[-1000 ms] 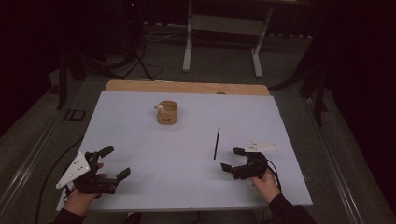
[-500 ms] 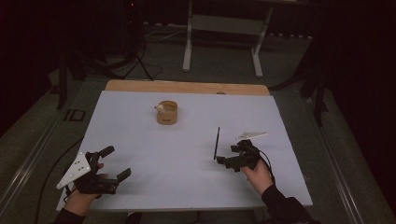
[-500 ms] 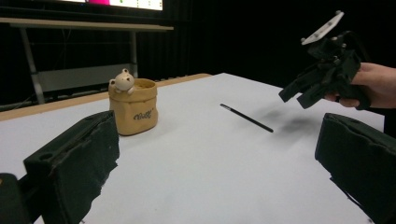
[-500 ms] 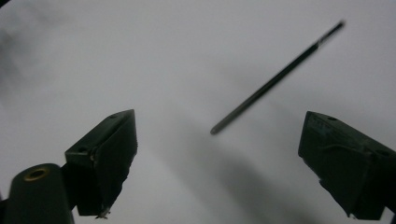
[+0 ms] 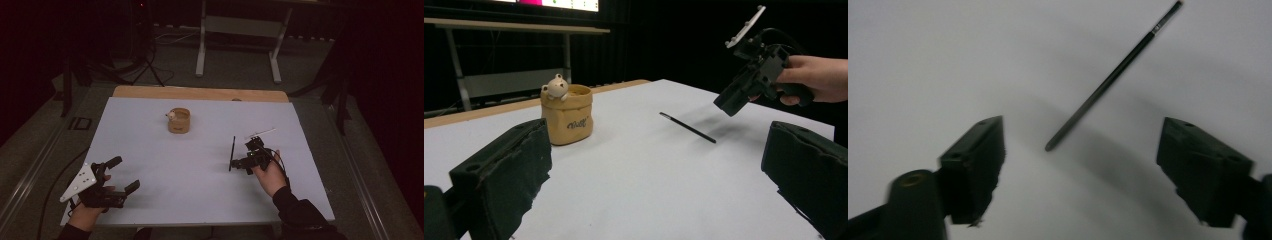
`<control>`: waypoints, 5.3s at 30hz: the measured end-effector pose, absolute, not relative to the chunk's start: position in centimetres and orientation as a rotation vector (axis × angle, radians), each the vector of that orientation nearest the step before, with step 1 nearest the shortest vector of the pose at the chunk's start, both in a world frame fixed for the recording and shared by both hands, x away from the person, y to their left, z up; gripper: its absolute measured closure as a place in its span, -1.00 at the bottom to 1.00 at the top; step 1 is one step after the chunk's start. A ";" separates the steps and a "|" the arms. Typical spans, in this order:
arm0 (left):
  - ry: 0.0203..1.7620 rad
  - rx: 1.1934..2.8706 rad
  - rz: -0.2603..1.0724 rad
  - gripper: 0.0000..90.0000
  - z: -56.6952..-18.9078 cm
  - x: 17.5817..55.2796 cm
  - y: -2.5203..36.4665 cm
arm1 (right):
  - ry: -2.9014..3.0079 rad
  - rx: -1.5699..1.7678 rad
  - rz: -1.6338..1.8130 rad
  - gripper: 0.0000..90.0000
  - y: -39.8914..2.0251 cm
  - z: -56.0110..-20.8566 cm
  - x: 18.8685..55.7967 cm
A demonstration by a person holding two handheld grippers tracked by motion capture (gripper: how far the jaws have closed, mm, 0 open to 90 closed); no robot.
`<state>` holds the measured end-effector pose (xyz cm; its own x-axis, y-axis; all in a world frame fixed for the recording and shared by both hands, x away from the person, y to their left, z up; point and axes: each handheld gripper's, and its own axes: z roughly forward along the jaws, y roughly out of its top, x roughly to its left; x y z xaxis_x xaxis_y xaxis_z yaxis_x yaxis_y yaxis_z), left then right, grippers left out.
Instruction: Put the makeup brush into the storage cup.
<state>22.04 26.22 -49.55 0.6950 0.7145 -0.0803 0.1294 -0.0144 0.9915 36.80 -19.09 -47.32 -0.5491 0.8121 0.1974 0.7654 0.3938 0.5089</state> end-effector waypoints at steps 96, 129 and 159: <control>0.719 1.529 0.517 -0.99 -49.5 21.7 26.5 | 2.165 2.033 0.392 0.91 -12.5 -47.1 45.0; 0.720 1.542 0.519 -0.99 -49.5 21.7 26.3 | 2.306 1.440 1.160 0.91 -13.6 -44.6 40.1; 0.719 1.547 0.517 -0.99 -49.6 21.8 26.3 | 2.218 1.118 1.537 0.91 -11.5 -42.0 38.7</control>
